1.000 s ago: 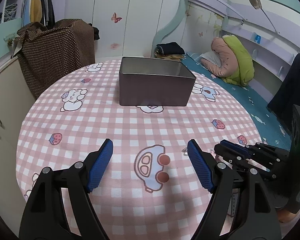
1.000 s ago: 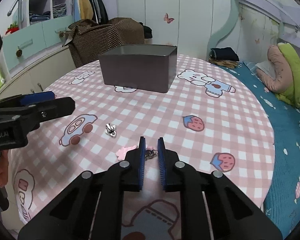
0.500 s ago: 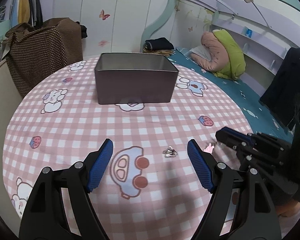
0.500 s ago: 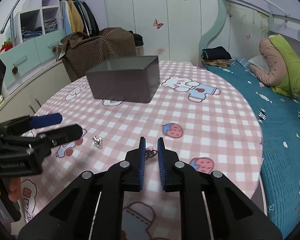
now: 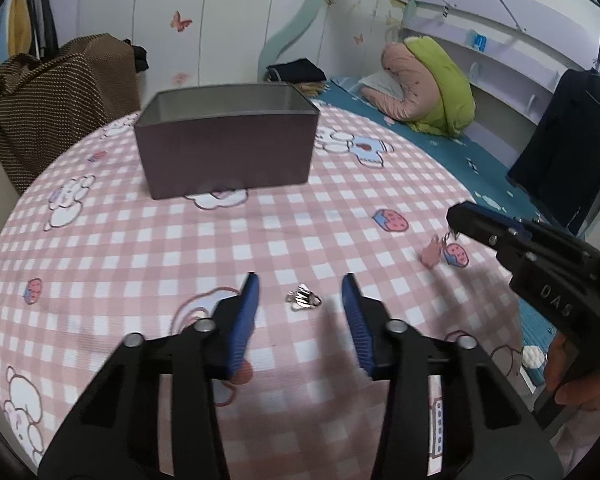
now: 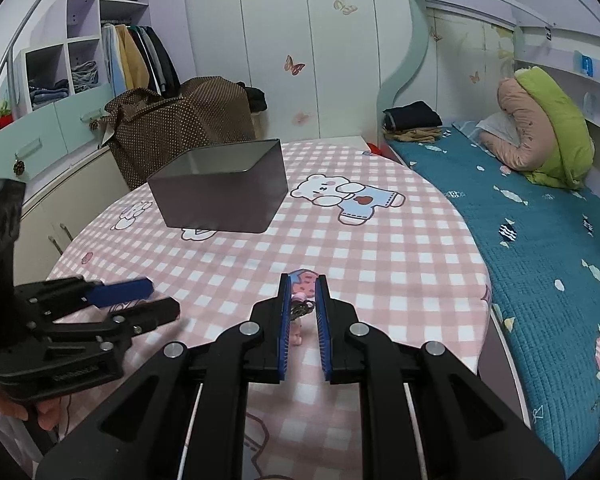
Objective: Organize jewelry
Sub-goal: 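Lower the right tool onto the pink charm and close it, then carry the pink charm with the right tool toward the grey box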
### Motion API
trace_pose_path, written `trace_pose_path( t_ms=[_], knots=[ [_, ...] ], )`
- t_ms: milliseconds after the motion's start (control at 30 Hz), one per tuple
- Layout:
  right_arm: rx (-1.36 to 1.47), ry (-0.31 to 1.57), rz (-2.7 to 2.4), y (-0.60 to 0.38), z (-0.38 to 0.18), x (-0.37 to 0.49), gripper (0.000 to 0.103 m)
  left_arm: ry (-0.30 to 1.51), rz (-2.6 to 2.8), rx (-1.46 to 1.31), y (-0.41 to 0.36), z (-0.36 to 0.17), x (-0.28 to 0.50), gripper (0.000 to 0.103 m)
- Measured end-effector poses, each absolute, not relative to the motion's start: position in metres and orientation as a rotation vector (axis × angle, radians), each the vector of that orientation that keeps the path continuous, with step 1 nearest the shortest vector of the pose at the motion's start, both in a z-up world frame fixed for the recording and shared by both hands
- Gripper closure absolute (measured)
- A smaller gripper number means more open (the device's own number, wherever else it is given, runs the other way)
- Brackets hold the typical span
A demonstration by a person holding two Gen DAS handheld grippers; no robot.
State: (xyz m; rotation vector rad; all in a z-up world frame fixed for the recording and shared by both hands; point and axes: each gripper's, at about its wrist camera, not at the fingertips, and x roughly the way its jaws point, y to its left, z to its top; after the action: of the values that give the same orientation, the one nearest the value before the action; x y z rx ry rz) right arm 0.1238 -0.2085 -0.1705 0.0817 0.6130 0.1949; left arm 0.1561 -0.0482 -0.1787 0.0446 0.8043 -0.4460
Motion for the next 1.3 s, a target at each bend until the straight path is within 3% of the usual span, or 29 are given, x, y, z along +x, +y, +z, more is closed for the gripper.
trace_pose_path(
  t_ms=[33, 200, 1300],
  knots=[
    [0.083, 0.613, 0.194, -0.209, -0.171, 0.124, 0.091, 0.811, -0.449, 0.047, -0.05, -0.18, 0.157, 0.083],
    [0.092, 0.617, 0.194, -0.211, -0.172, 0.125, 0.091, 0.82, -0.443, 0.059, -0.052, -0.182, 0.158, 0.094],
    [0.059, 0.54, 0.246, -0.192, -0.144, 0.133, 0.091, 0.706, -0.375, 0.055, -0.03, -0.142, 0.157, 0.099]
  ],
)
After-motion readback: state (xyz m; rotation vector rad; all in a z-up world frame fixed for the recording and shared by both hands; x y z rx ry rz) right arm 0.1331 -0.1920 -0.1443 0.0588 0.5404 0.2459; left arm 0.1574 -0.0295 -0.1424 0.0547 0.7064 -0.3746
